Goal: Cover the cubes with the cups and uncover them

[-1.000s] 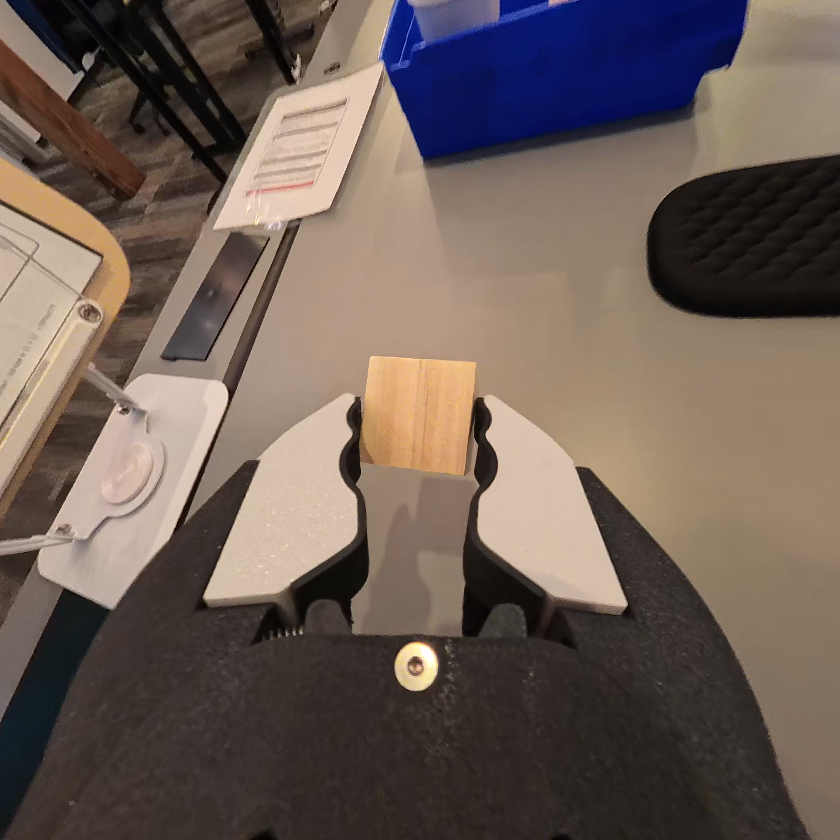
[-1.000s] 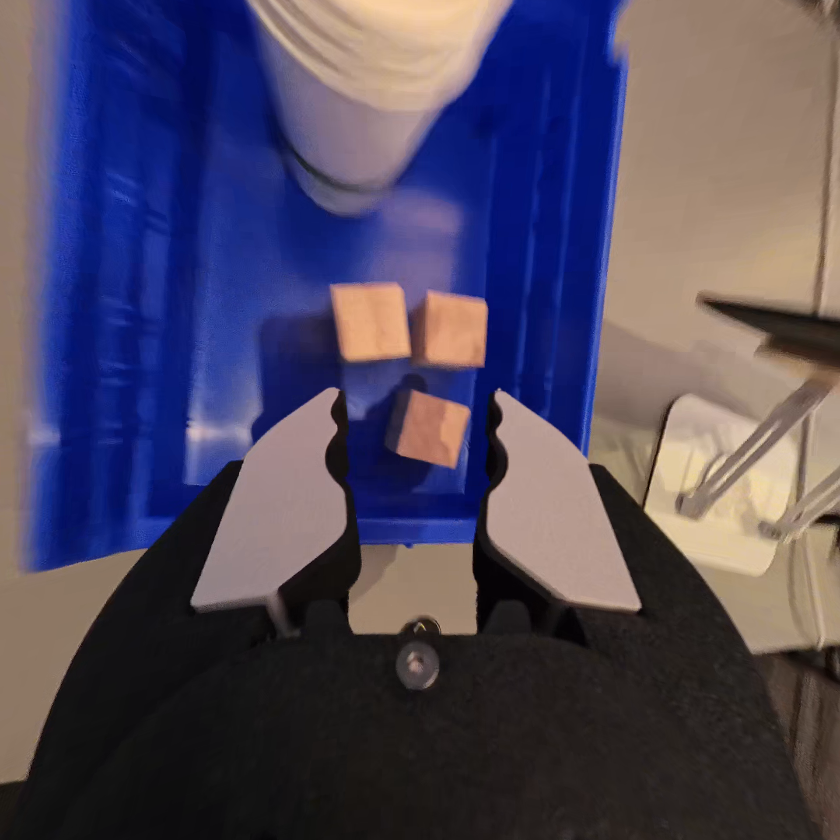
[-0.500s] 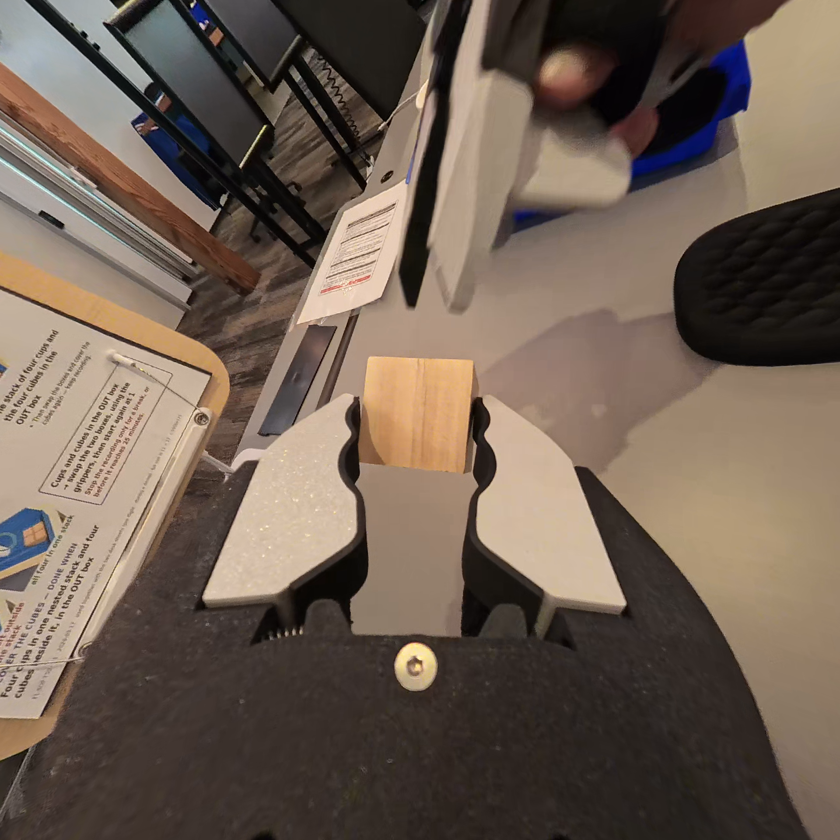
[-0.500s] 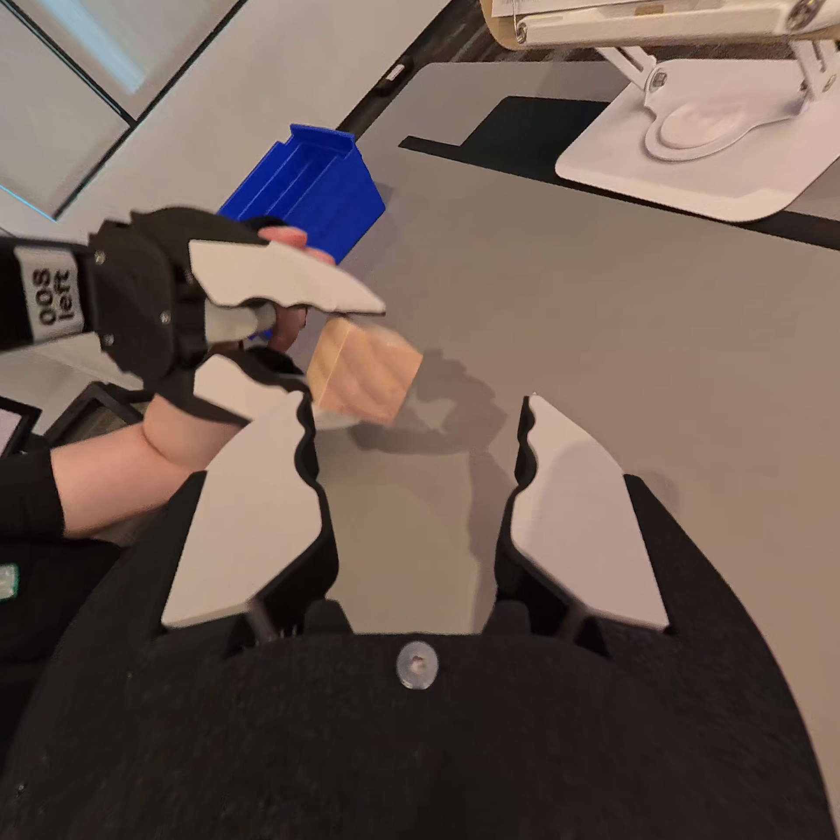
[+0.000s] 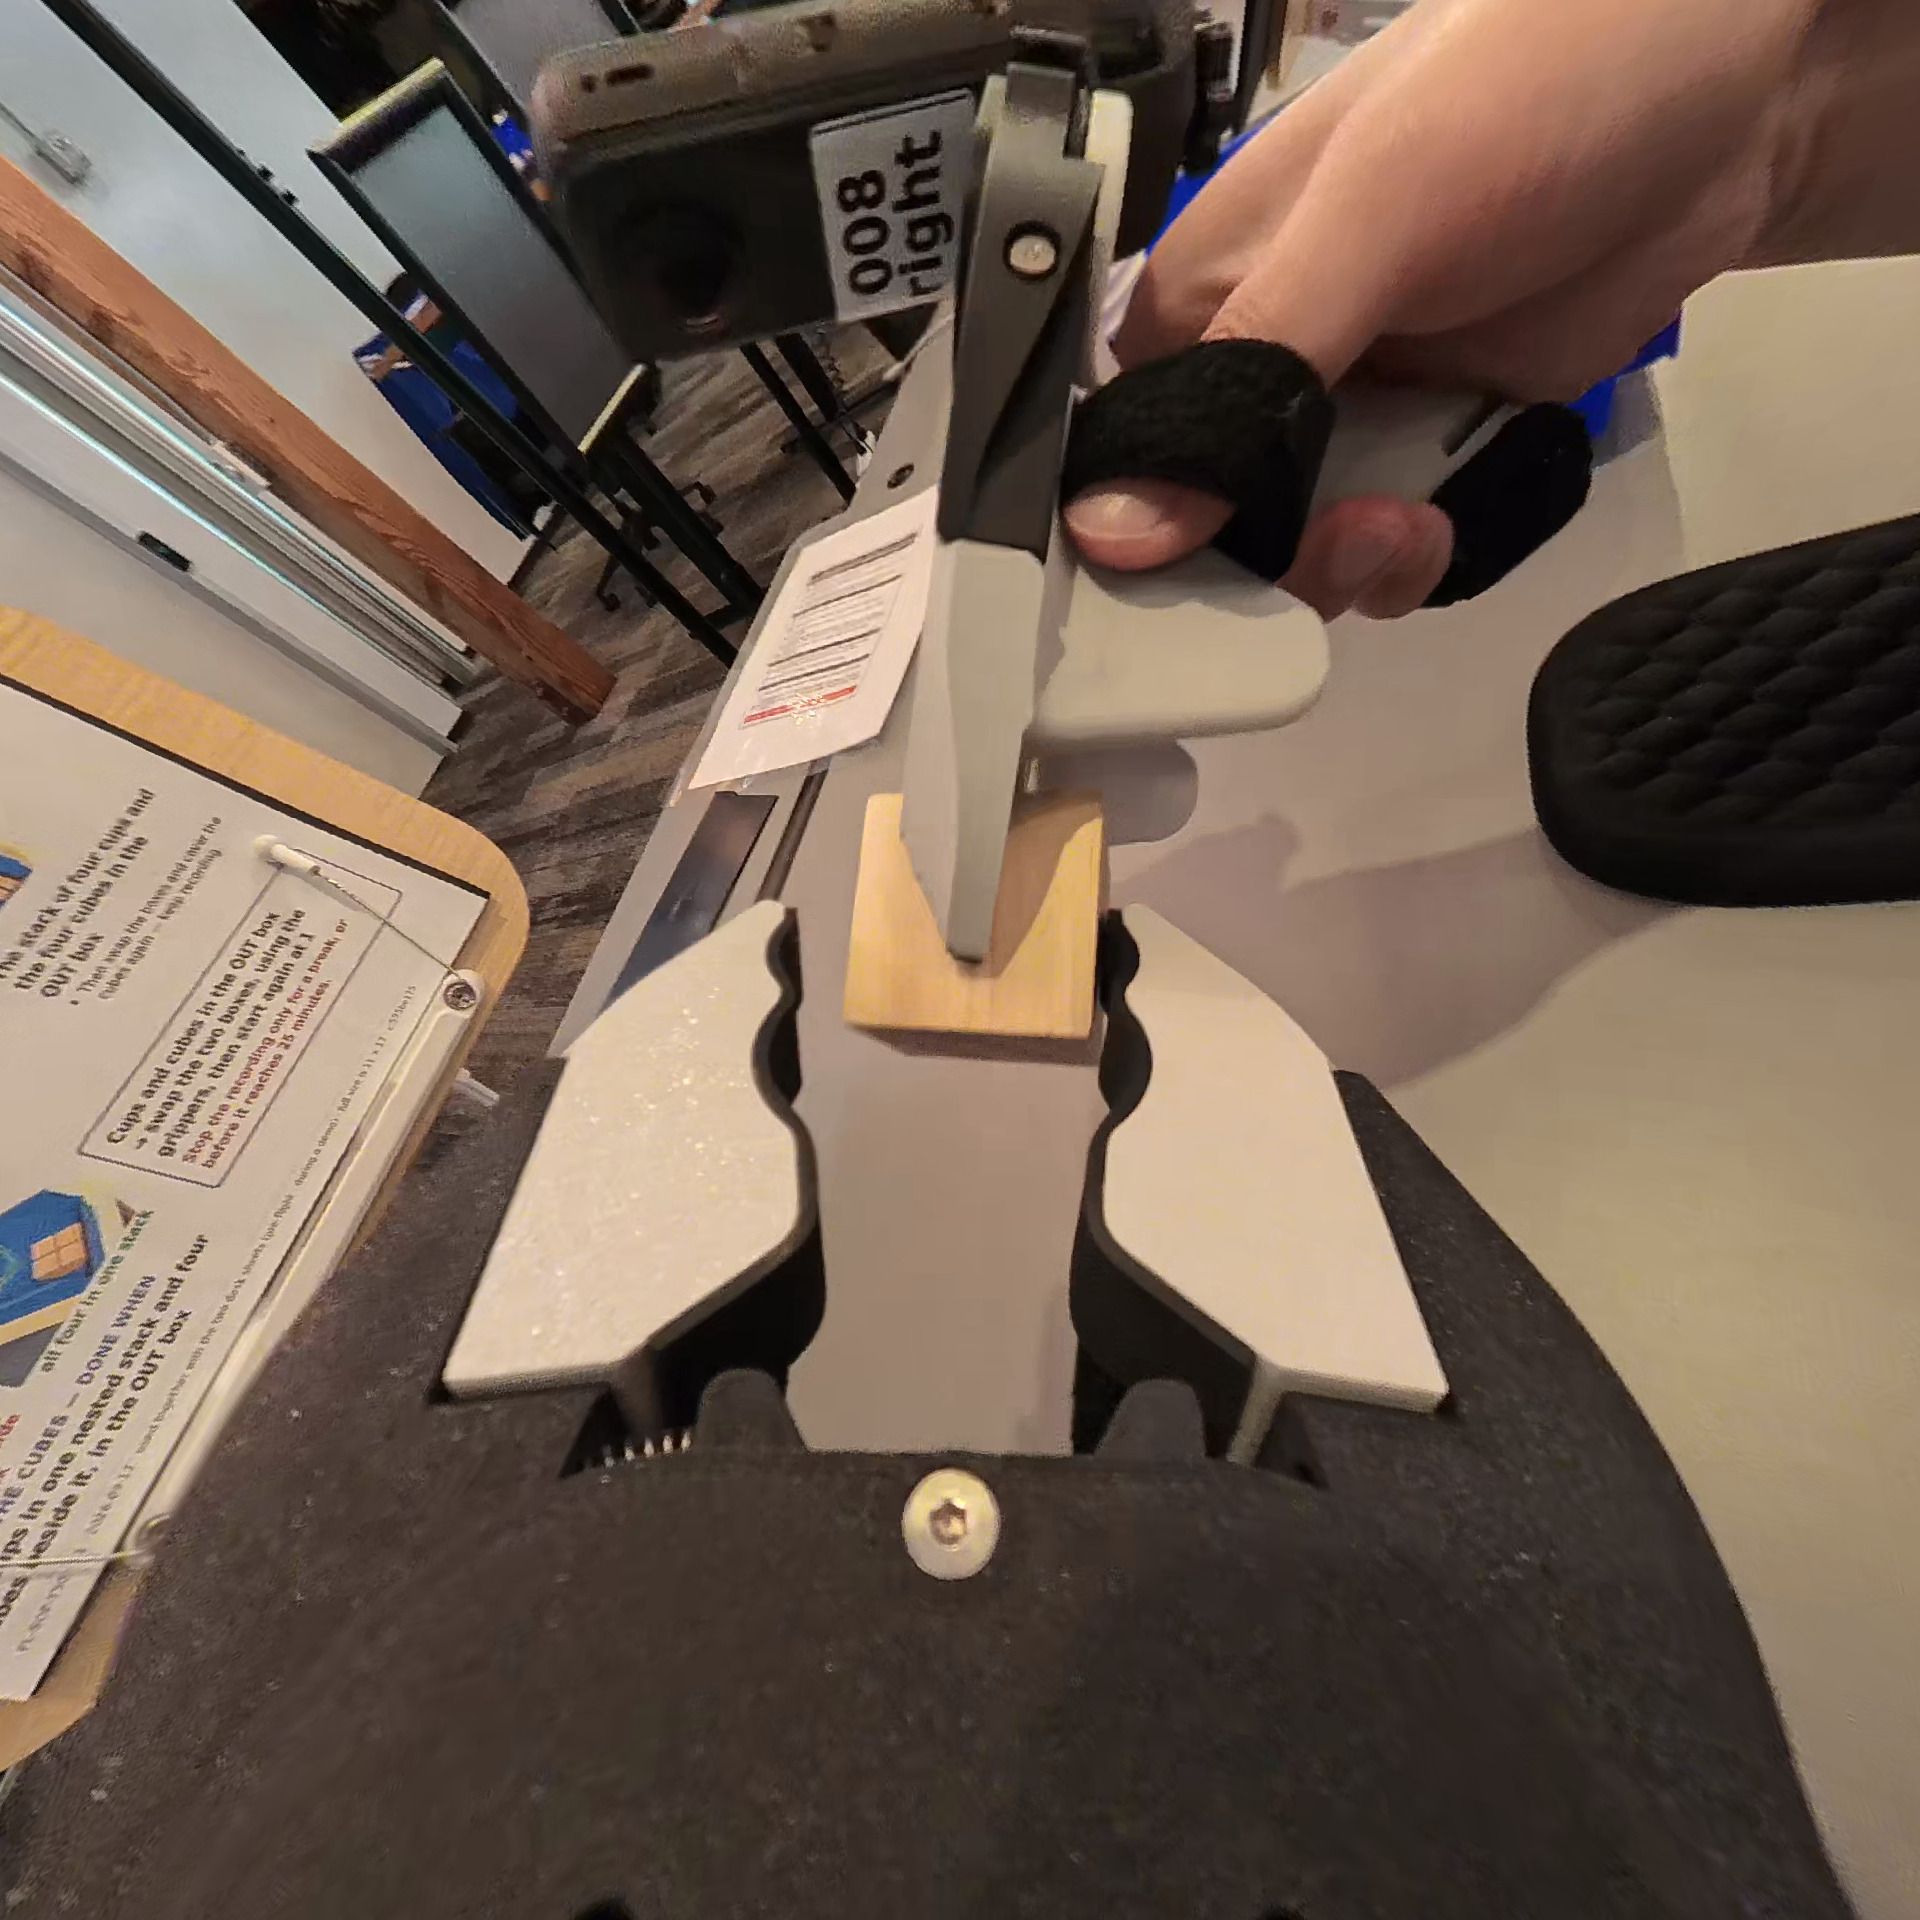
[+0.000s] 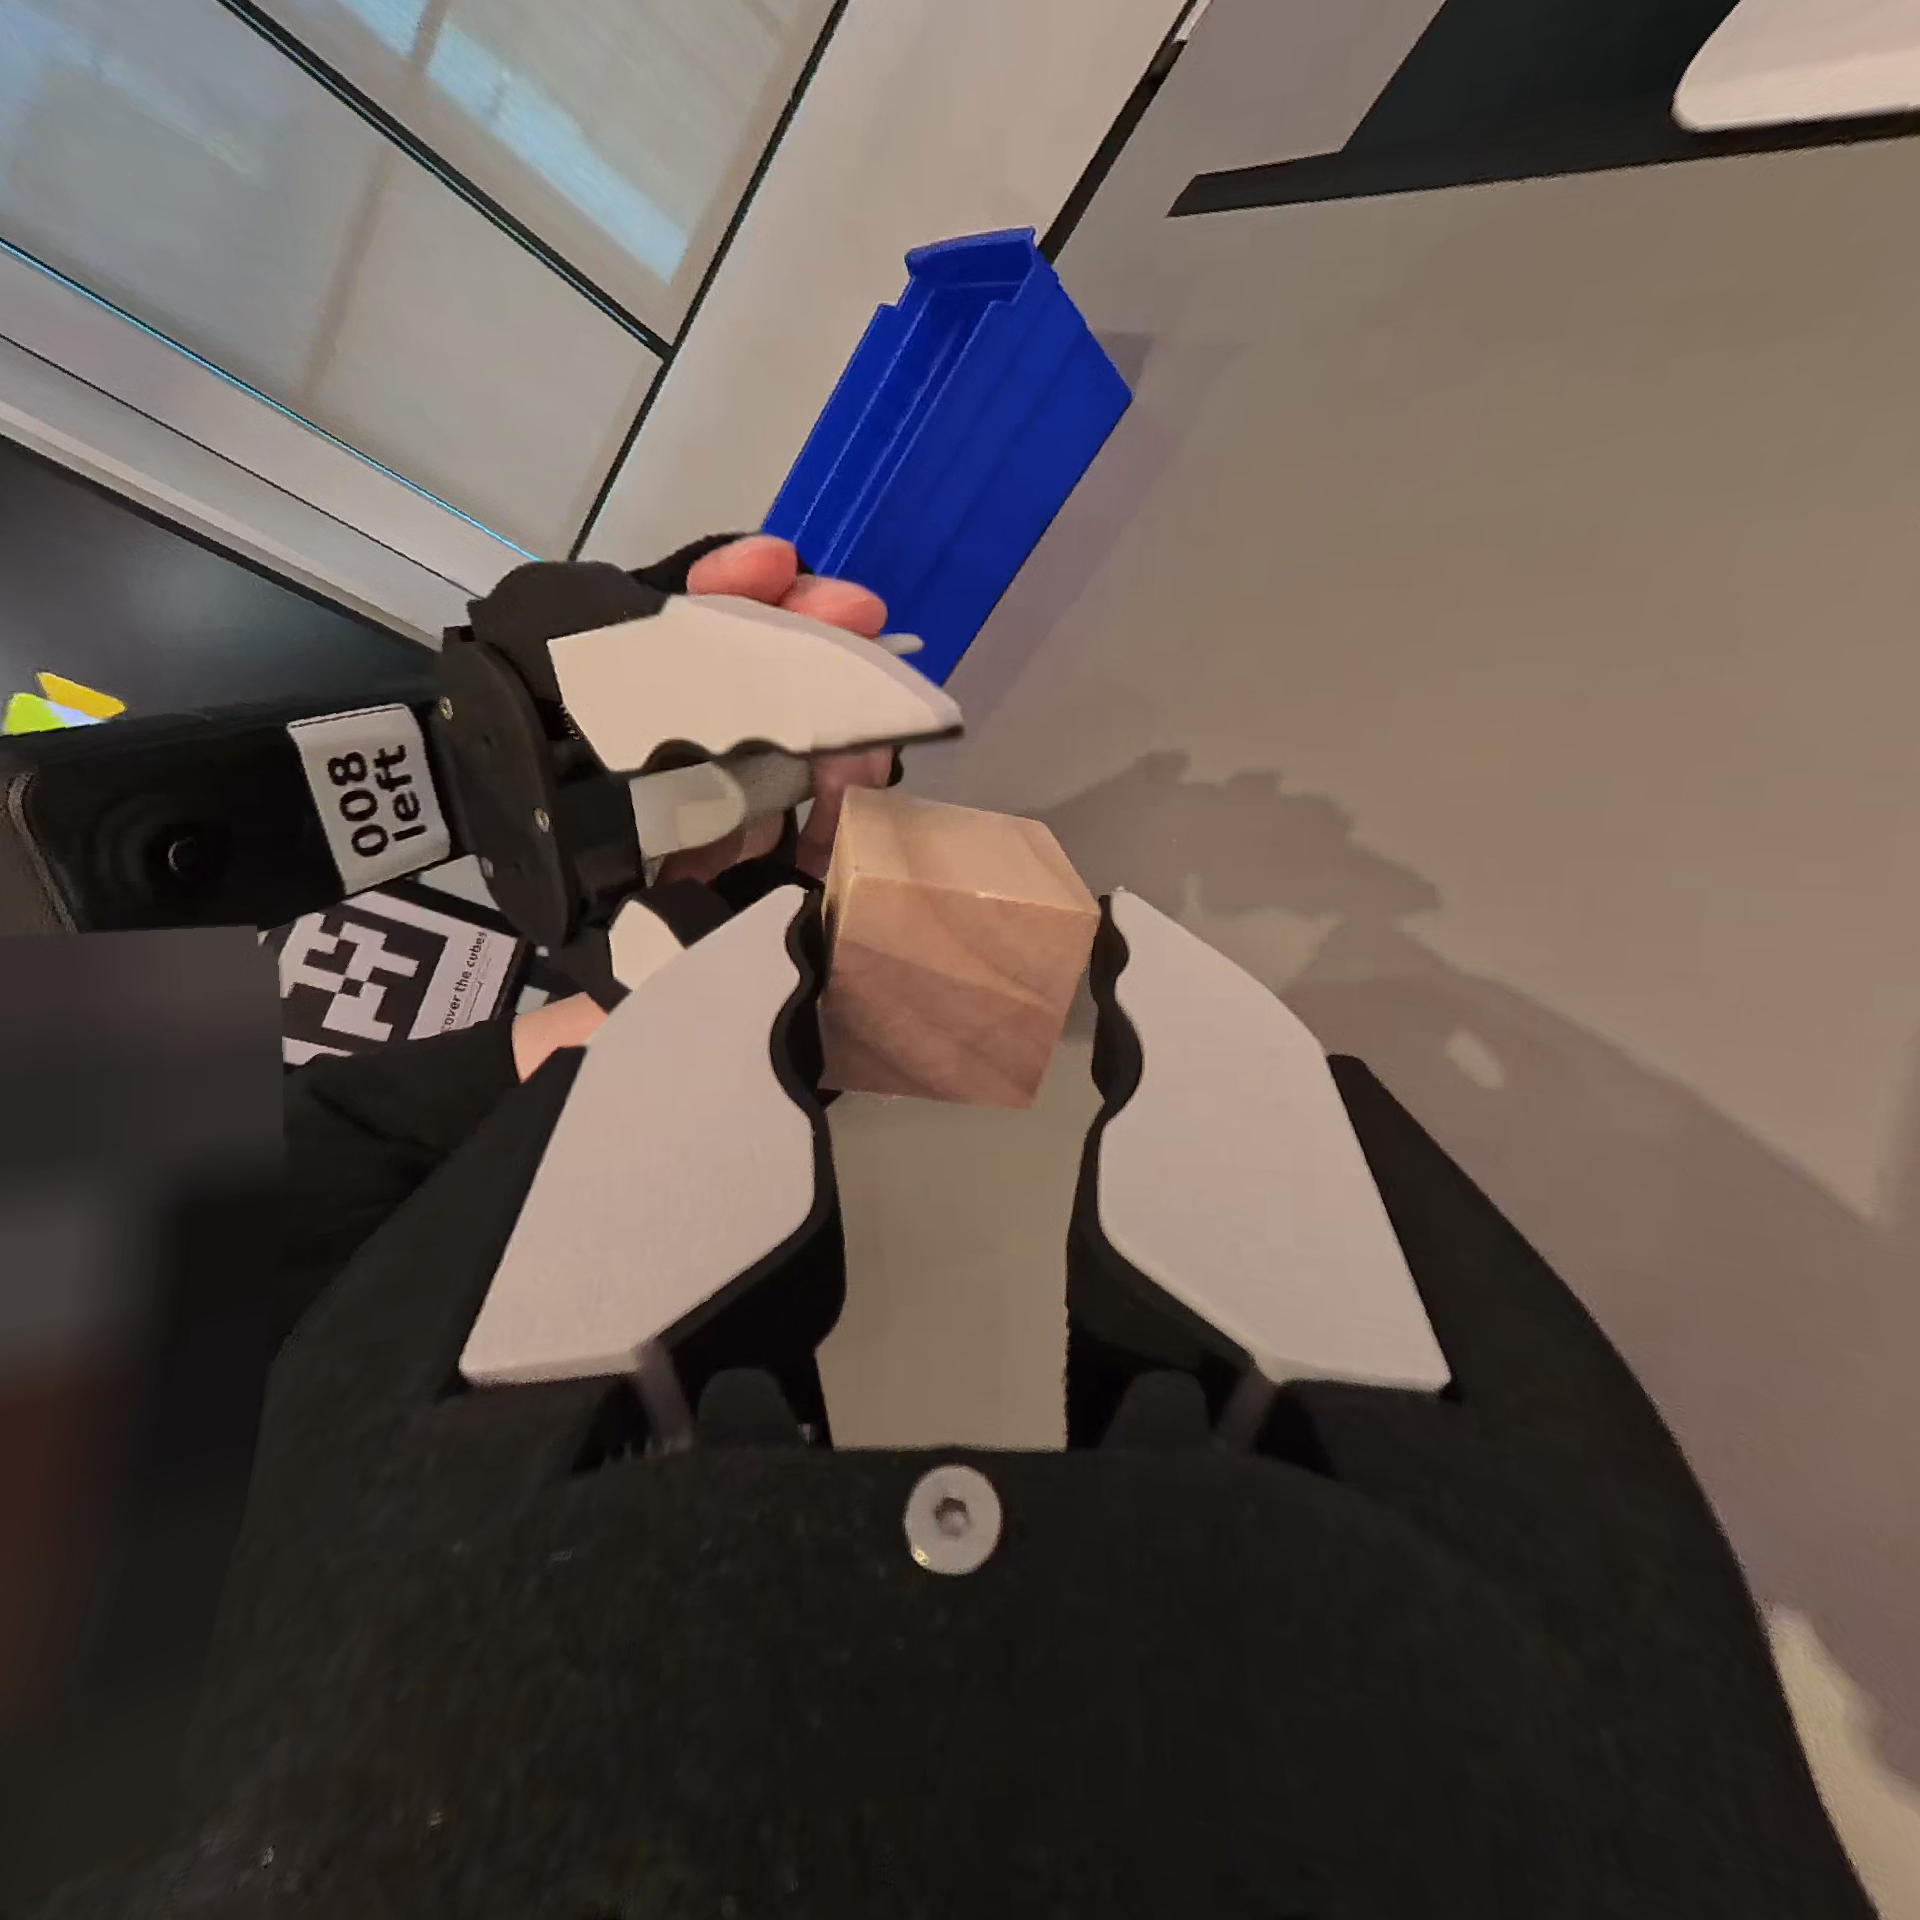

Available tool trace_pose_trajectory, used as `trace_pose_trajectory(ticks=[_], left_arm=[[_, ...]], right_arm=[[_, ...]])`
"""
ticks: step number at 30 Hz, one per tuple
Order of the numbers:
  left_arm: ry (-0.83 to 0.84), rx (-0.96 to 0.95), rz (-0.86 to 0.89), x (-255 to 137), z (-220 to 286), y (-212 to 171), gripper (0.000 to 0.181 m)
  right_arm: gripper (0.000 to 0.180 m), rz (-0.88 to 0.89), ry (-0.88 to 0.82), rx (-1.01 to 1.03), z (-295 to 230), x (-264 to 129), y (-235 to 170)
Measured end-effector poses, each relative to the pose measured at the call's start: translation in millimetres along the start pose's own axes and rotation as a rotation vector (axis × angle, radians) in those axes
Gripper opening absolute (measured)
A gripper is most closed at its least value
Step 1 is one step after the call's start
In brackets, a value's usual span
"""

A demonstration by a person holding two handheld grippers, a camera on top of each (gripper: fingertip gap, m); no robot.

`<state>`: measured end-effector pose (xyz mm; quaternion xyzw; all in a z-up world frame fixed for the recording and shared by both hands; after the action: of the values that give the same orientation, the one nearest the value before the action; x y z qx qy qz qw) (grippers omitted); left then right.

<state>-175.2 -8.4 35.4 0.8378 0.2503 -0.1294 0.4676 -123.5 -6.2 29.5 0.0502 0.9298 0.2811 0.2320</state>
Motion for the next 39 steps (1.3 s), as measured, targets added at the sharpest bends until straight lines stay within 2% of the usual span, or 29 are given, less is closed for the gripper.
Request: trace_pose_trajectory(ticks=[4,8,11,14,18,23,32,39], left_arm=[[-0.018,-0.031,0.007,-8.7,-2.2,2.0,0.056],[-0.028,-0.052,-0.034,-17.2,-9.4,-4.7,0.055],[0.008,-0.078,-0.061,-21.1,-18.8,-7.6,0.056],[0.004,-0.103,-0.04,-26.0,-21.8,-3.4,0.056],[0.009,-0.114,-0.025,-32.9,-25.5,-1.0,0.055],[0.028,-0.13,-0.009,-43.2,-32.4,-1.9,0.054],[0.077,-0.151,0.001,-54.1,-43.9,-5.5,0.052],[0.089,-0.142,0.002,-56.1,-45.1,-6.3,0.05]], right_arm=[[0.049,0.046,-0.132,-0.087,-5.8,-47.3,-5.5],[0.049,-0.008,-0.598,-0.141,11.7,-151.5,-27.7],[0.049,-0.095,-0.989,-0.025,41.5,-245.2,-61.5],[0.049,-0.222,-1.121,0.151,73.4,-298.7,-107.1],[0.049,-0.36,-1.112,0.339,114.6,-312.7,-162.5],[0.049,-0.492,-1.123,0.406,151.6,-304.0,-196.9],[0.049,-0.655,-1.191,0.414,175.9,-296.6,-213.2],[0.049,-0.658,-1.196,0.405,183.3,-296.8,-220.7]])
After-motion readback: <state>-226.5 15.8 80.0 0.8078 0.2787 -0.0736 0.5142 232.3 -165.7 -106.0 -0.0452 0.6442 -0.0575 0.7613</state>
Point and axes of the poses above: each gripper's, where its closed fingertips meet, x out along the fingers, y out of its top, z = x × y across the jaws, the point moved 4 cm from there along -x, back along the fingers, and after that the axes turned 9 degrees about -z, right-handed, at the moved point
